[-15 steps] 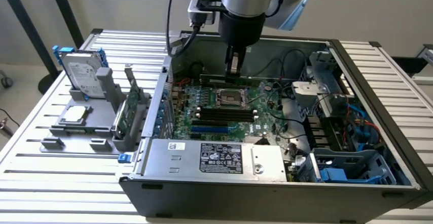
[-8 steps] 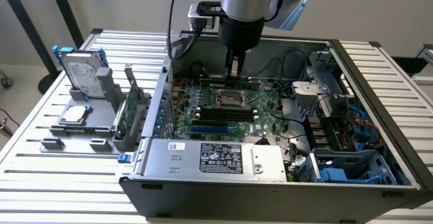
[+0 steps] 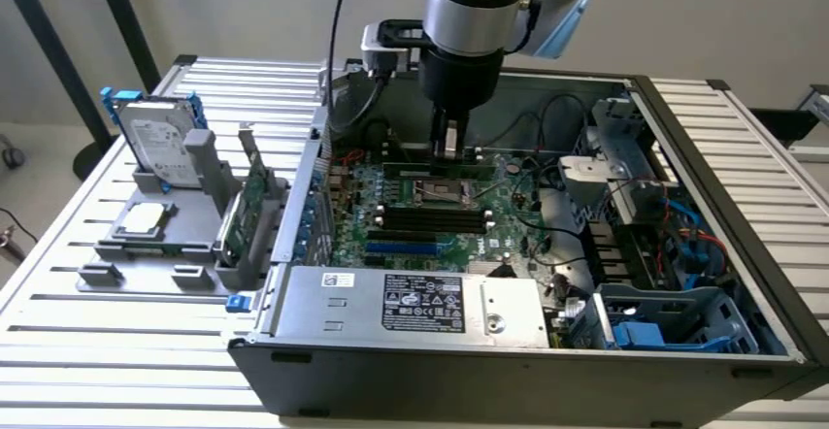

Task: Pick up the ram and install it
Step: 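Insert the ram into the slot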

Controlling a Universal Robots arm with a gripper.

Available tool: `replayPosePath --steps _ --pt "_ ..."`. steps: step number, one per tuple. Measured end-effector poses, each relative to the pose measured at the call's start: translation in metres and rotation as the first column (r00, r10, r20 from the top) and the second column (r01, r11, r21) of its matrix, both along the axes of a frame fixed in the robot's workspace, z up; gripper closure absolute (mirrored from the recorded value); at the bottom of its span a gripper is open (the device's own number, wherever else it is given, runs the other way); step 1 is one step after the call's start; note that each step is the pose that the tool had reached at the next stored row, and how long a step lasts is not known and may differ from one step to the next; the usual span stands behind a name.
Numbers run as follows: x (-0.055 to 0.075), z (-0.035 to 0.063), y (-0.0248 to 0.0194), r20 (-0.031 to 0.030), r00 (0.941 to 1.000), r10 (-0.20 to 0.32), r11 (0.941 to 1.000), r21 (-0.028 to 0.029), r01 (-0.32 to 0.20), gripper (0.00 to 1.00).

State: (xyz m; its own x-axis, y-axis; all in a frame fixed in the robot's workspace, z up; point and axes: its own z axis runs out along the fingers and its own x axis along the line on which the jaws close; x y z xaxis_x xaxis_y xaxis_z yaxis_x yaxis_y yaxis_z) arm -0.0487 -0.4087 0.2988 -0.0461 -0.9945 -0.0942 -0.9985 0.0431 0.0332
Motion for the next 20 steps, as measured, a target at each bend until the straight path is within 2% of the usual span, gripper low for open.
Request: replayPosePath --steps 6,13,16,20 --pt "0.007 -0.0099 0.0001 -0.0001 1.0000 0.001 0.9999 -0.0113 -0.001 0.86" --pt "0.007 -0.0176 0.0037 -0.0006 1.0000 0.001 0.9993 -0.0380 -0.001 0.86" --pt "0.007 -0.0200 0.0061 -0.0045 1.0000 0.000 0.9989 -0.0475 0.000 0.86" --pt "0.007 -0.0235 0.0088 -0.0115 0.9999 -0.007 0.9985 -0.0546 0.007 0.86"
